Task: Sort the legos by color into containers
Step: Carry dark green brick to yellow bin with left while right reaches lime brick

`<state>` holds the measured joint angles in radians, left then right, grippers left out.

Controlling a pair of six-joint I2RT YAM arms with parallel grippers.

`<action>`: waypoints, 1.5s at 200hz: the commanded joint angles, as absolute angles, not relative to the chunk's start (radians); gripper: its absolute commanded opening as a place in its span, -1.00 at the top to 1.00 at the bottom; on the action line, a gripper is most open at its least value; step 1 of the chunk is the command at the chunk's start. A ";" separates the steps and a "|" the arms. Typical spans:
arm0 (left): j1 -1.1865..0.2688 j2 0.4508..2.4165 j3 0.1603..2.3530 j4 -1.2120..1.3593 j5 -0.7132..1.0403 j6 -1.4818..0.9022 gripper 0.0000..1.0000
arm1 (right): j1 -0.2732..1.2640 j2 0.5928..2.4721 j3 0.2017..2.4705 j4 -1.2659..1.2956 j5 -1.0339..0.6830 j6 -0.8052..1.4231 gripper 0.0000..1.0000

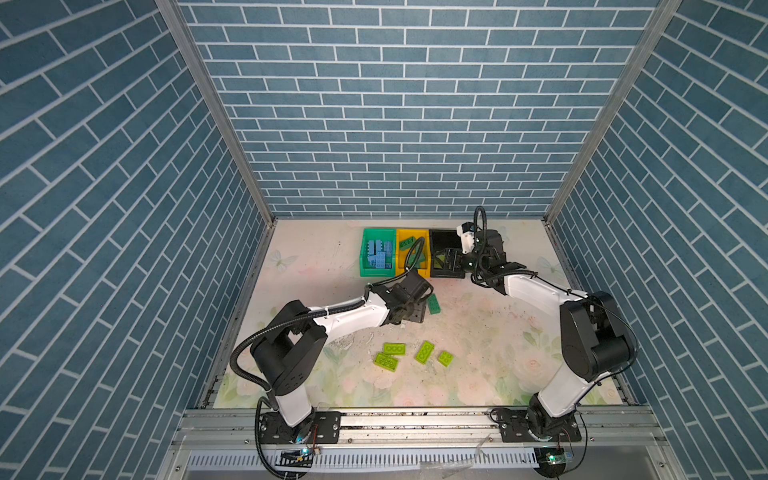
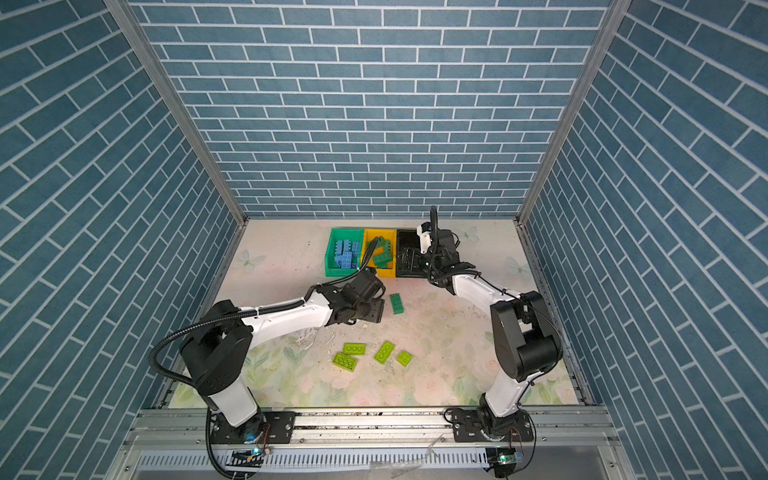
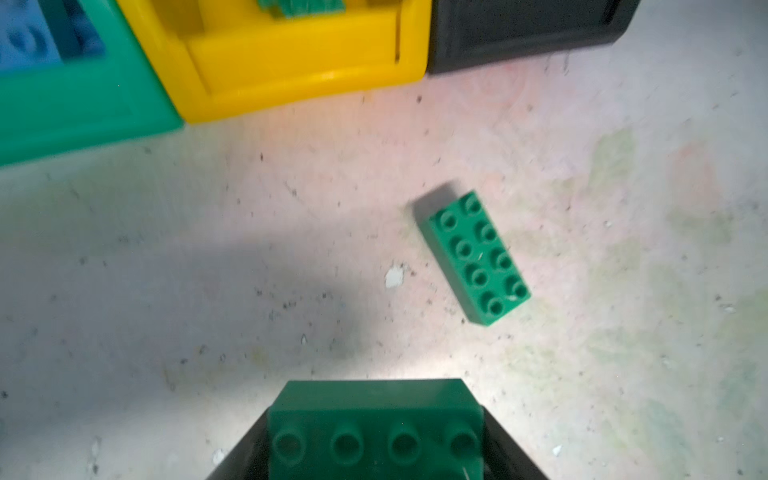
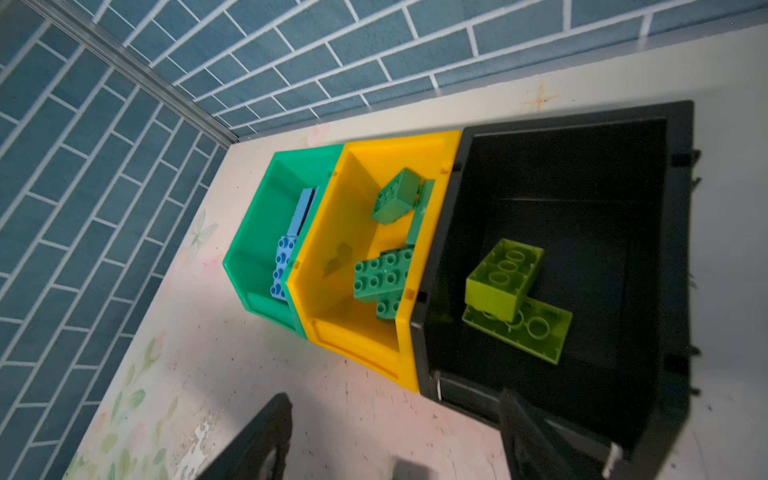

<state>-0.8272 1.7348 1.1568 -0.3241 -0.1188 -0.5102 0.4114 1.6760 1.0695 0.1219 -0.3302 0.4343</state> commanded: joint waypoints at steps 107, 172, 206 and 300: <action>-0.668 1.937 1.557 -0.268 -0.106 -0.225 -0.02 | 0.459 1.270 0.690 -0.075 -0.281 0.344 -0.54; -0.594 2.080 1.723 -0.274 -0.109 -0.172 -0.04 | 0.688 1.151 0.548 -0.098 -0.173 0.371 -0.51; -0.563 2.155 1.823 -0.301 -0.099 -0.170 -0.04 | 0.808 1.107 0.505 -0.131 -0.096 0.383 -0.50; -0.525 2.320 2.003 -0.331 -0.081 -0.155 -0.20 | 1.001 1.067 0.410 -0.147 -0.002 0.452 -0.45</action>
